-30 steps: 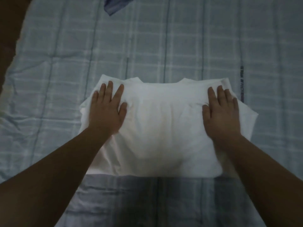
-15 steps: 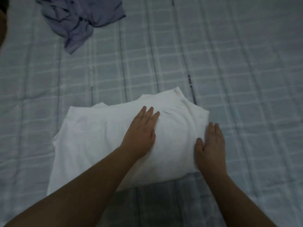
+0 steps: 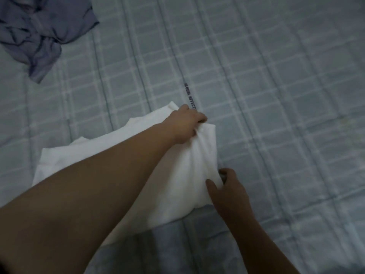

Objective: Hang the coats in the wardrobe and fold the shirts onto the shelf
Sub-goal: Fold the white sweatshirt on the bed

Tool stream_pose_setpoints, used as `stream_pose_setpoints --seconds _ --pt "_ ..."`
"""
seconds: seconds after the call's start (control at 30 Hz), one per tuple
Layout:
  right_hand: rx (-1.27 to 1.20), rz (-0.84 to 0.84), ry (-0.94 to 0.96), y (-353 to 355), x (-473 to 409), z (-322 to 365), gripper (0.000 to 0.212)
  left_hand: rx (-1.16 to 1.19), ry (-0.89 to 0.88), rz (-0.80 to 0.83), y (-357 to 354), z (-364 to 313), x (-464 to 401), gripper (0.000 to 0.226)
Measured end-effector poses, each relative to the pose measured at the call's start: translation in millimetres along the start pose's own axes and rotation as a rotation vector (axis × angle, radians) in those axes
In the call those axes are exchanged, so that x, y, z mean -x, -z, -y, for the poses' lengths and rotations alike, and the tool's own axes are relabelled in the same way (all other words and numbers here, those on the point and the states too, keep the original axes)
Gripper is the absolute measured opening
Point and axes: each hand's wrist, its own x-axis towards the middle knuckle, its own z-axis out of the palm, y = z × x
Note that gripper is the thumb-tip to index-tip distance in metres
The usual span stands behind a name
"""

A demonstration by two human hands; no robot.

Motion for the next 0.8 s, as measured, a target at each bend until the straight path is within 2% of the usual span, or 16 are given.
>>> stream_pose_setpoints --seconds 0.13,0.23,0.33,0.4,0.53,0.6,0.67,0.8 --pt "-0.021 0.050 -0.017 -3 0 3 0.030 0.019 -0.022 -0.089 -5 6 10 0.026" --pt "-0.056 -0.054 0.063 -5 16 11 0.029 0.119 -0.056 -0.283 5 14 38 0.020" --pt "-0.124 -0.056 0.115 -8 50 37 0.020 0.227 -0.120 -0.456 33 29 87 0.016" --pt "-0.153 -0.069 0.177 -15 77 58 0.028 0.347 -0.042 -0.503 49 45 127 0.014" --pt "-0.147 -0.009 0.333 -50 134 110 0.053 0.608 0.220 -0.470 70 91 212 0.015" --pt "-0.077 0.024 0.451 -81 161 136 0.048 0.686 0.270 -0.497 76 120 255 0.016" --pt "-0.017 0.041 0.550 -119 183 157 0.043 0.797 0.310 -0.508 75 151 298 0.028" --pt "0.145 0.131 0.648 -202 211 179 0.050 0.986 0.472 -0.472 45 204 359 0.028"
